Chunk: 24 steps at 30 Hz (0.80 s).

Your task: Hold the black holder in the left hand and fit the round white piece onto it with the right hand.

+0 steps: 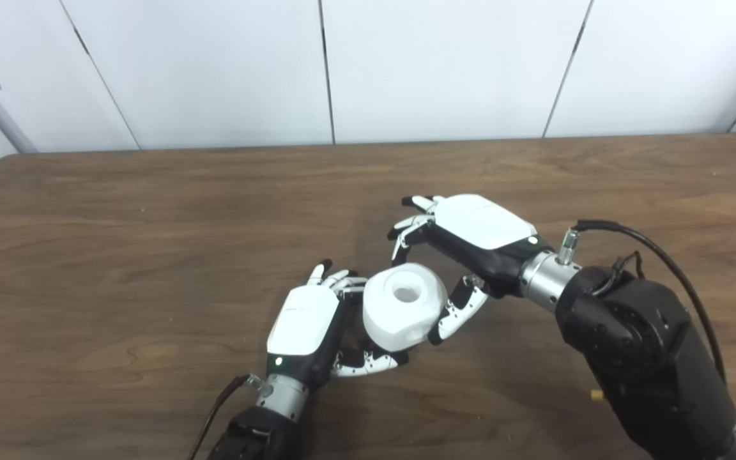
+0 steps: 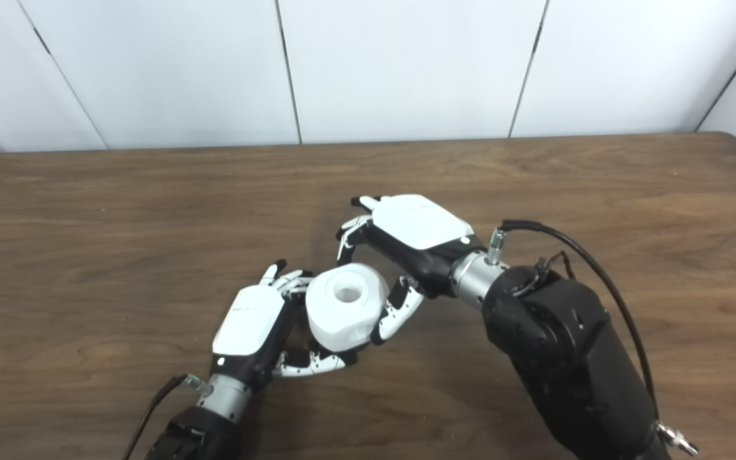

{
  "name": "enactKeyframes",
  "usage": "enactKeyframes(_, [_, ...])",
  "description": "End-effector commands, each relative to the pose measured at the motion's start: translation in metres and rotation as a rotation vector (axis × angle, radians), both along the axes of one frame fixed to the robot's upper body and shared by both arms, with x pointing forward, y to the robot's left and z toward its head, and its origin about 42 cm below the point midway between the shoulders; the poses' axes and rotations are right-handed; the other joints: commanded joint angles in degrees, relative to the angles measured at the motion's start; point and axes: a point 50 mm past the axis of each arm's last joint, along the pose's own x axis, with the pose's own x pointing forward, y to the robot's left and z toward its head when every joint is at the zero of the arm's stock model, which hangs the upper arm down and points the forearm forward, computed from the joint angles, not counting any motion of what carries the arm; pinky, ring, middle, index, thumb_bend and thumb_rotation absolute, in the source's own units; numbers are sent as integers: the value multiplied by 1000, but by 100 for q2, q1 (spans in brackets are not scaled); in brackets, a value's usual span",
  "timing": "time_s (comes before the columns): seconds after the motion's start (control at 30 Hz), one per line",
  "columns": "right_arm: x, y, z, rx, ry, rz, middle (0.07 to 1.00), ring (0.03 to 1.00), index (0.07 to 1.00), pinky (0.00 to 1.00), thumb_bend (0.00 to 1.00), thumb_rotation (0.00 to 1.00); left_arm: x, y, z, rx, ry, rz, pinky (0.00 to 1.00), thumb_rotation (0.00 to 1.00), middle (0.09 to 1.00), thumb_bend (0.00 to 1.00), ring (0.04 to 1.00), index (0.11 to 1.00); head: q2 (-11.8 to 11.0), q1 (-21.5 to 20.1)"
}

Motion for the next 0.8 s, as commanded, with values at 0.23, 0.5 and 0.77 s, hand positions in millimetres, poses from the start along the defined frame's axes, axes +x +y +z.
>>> enactKeyframes(0.23, [2, 2, 8, 32, -60, 6, 832, 985, 481, 1000, 524, 132, -1, -5, -6, 39, 40, -16, 997, 47, 766, 521, 863, 486, 5, 23])
enactKeyframes(0.5, [1, 2, 6, 31, -66, 7, 836, 986, 481, 1000, 525, 132, -1, -5, -5, 42, 46, -16, 1000, 47, 769, 521, 866, 486, 5, 33])
enactKeyframes(0.77, [2, 2, 6, 38, -59, 4, 839, 994, 482, 1000, 524, 131, -2, -6, -5, 40, 49, -14, 1000, 47, 770, 520, 867, 486, 18, 40])
